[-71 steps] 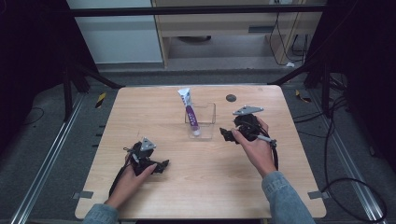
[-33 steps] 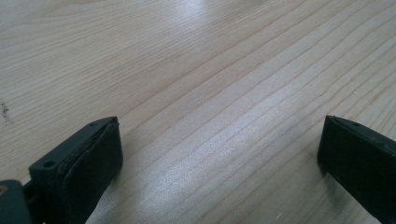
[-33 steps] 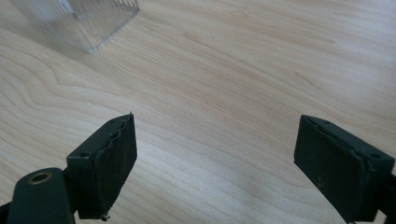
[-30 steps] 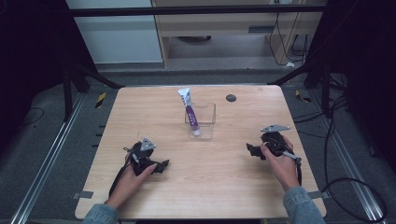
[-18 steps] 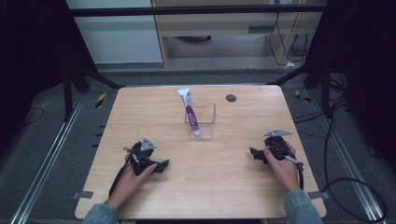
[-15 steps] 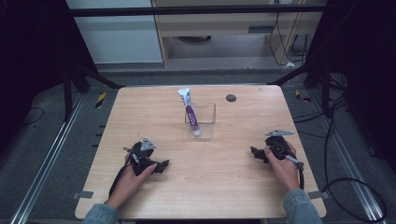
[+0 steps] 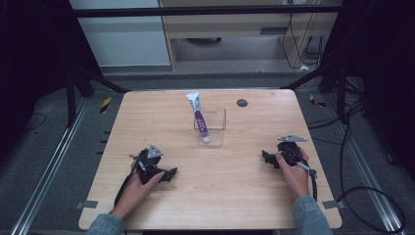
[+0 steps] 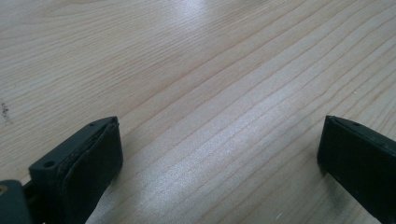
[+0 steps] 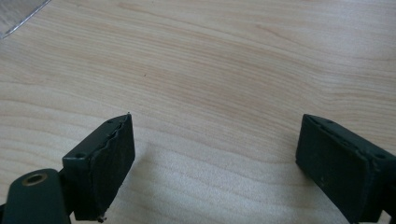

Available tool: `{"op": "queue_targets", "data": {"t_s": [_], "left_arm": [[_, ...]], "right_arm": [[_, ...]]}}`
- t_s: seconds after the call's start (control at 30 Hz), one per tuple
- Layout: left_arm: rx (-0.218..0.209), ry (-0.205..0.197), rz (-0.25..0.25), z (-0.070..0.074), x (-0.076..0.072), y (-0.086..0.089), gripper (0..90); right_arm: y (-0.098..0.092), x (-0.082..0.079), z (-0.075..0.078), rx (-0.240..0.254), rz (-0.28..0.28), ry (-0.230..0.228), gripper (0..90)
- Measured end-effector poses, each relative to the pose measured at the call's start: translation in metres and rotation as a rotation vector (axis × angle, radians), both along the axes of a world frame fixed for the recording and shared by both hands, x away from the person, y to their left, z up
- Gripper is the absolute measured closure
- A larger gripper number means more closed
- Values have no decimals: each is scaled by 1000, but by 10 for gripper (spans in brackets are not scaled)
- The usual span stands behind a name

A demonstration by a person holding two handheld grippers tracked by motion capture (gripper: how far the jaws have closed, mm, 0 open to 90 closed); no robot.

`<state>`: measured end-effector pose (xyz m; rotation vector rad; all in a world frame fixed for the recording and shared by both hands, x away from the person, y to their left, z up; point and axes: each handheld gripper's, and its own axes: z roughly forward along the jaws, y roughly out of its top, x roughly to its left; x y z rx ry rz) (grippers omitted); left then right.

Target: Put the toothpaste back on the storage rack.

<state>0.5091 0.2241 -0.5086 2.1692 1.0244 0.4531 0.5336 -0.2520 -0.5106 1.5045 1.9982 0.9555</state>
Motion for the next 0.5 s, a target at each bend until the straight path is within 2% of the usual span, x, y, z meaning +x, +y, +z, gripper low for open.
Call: {"op": "queue_targets", "data": {"t_s": [0.13,0.23,0.4,0.5], "left_arm": [[0,0,0,0,0,0,0],[0,0,0,0,0,0,0],[0,0,0,0,0,0,0],[0,-1,0,0,0,0,0]], "right_arm": [[2,1,0,-8,-6,4,109],[7,1,-1,-56,2,4,100],[7,1,-1,-58,8,5,98],[11,1,-1,-57,-29,10,58]]}}
